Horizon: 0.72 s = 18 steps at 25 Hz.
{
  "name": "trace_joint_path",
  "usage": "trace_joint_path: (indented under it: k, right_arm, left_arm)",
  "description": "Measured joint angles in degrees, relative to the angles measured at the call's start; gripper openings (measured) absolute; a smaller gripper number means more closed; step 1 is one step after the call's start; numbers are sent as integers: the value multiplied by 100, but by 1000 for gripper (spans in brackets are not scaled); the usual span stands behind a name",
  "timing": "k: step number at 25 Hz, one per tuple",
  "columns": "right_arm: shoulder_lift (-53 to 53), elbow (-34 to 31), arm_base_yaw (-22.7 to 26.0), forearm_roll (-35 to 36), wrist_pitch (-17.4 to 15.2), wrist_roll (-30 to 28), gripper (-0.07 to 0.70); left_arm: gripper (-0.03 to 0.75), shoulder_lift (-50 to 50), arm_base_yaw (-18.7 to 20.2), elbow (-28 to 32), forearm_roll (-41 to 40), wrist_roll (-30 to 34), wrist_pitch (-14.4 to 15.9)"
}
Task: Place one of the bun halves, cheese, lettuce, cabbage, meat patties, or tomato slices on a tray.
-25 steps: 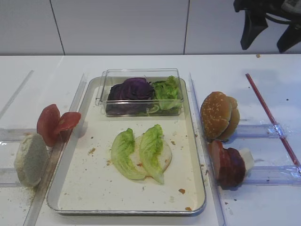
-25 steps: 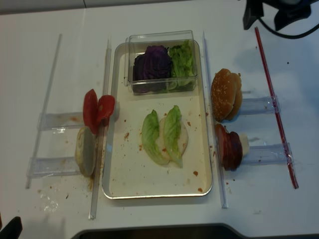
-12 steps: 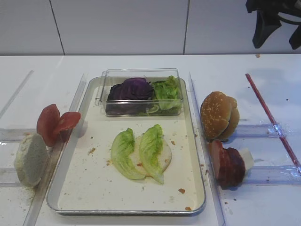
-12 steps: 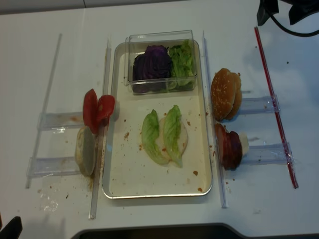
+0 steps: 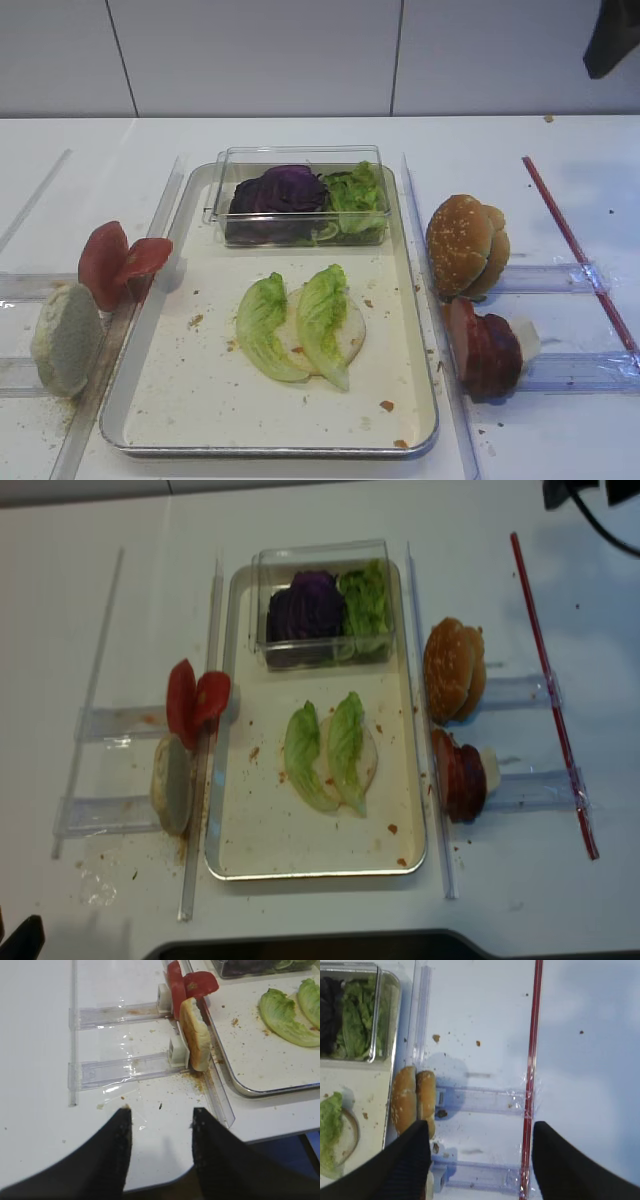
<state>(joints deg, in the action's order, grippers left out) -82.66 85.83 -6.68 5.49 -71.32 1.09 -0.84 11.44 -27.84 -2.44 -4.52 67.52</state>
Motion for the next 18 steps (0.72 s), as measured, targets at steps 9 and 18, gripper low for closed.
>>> trace_joint_path:
  k: [9, 18]
  right_arm:
    - [1767, -1995, 10, 0, -36, 0, 470]
    - [3610, -3279, 10, -25, -59, -44, 469]
  left_arm:
    - [286, 0, 0, 0, 0, 0, 0]
    - [286, 0, 0, 0, 0, 0, 0]
